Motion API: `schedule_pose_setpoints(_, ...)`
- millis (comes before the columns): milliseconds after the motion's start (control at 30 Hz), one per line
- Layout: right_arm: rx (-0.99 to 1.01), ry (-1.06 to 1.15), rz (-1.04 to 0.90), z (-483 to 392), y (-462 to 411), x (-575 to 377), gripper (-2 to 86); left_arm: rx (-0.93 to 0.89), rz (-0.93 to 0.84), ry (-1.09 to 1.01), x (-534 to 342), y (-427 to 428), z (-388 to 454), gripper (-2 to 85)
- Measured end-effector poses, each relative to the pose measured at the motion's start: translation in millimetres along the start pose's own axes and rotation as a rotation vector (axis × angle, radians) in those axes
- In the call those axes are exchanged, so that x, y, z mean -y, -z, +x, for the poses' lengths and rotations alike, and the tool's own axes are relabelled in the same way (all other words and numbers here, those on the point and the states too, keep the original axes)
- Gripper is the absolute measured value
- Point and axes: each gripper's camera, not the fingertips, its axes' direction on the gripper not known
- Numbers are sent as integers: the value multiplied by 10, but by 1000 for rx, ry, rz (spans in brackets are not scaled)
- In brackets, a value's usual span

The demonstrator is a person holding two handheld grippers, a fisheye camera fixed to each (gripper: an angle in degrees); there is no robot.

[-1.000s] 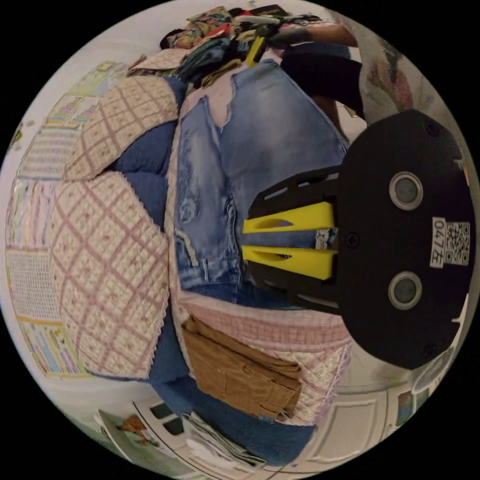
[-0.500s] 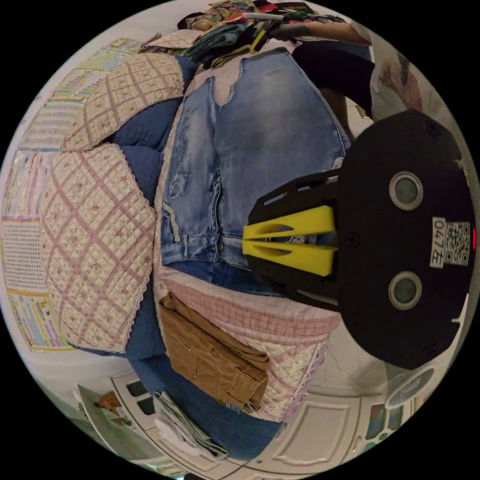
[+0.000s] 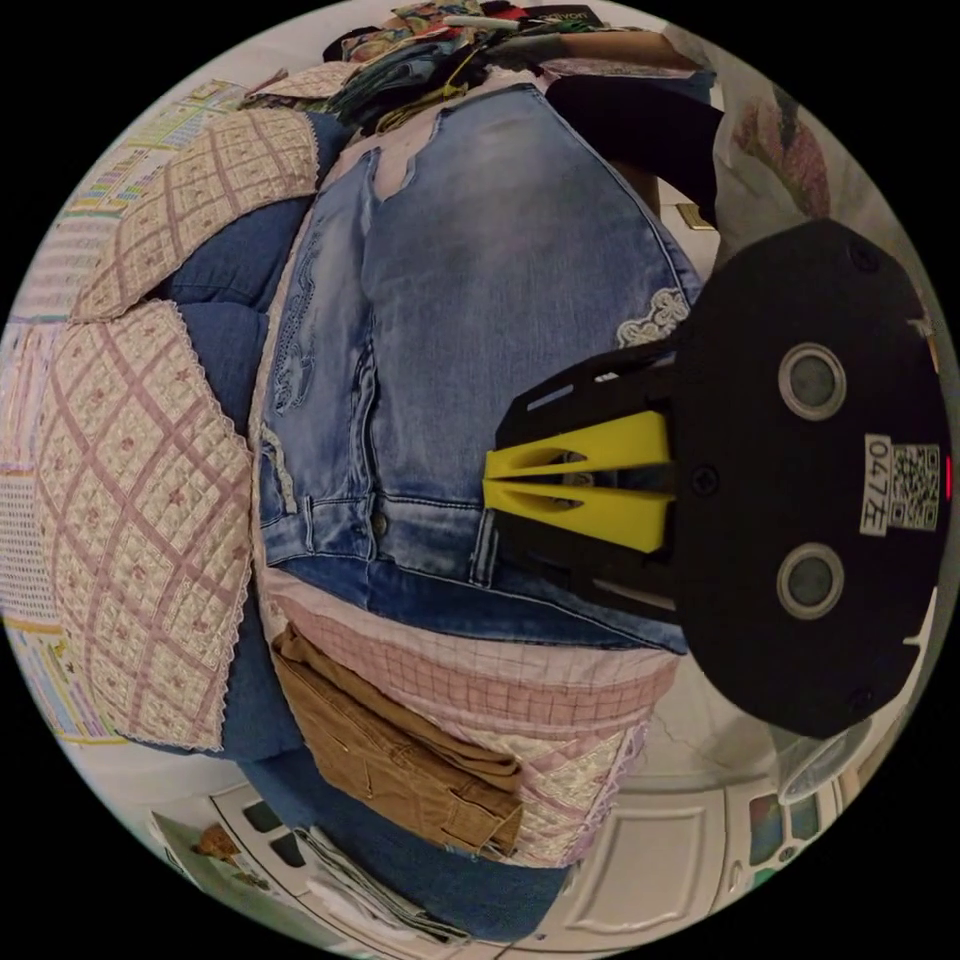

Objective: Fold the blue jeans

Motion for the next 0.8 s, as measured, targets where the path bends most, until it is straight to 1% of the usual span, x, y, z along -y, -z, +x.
schedule_pose_setpoints(67, 18, -67, 37, 147, 144, -172, 7, 17, -11, -16, 7, -2, 54, -10)
schedule_pose_setpoints(133, 81, -155, 59, 303, 271, -462, 23, 23, -12, -16, -2, 0, 81, -10)
schedule_pose_setpoints(333, 238, -356, 51, 533, 354, -1185, 43, -4, 8, 11, -90, 30, 103, -10)
schedule_pose_setpoints(533, 381, -411, 58, 664, 234, -1415, 25, 11, -9, -6, -132, 52, 225, -10)
schedule_pose_setpoints(667, 400, -441, 44, 704, 173, -1434, 0, -1, -3, 2, -205, 65, 282, -10)
schedule_pose_setpoints(800, 350, -409, 61, 653, 258, -1459, -5, -31, 1, 18, -276, 70, 309, -10)
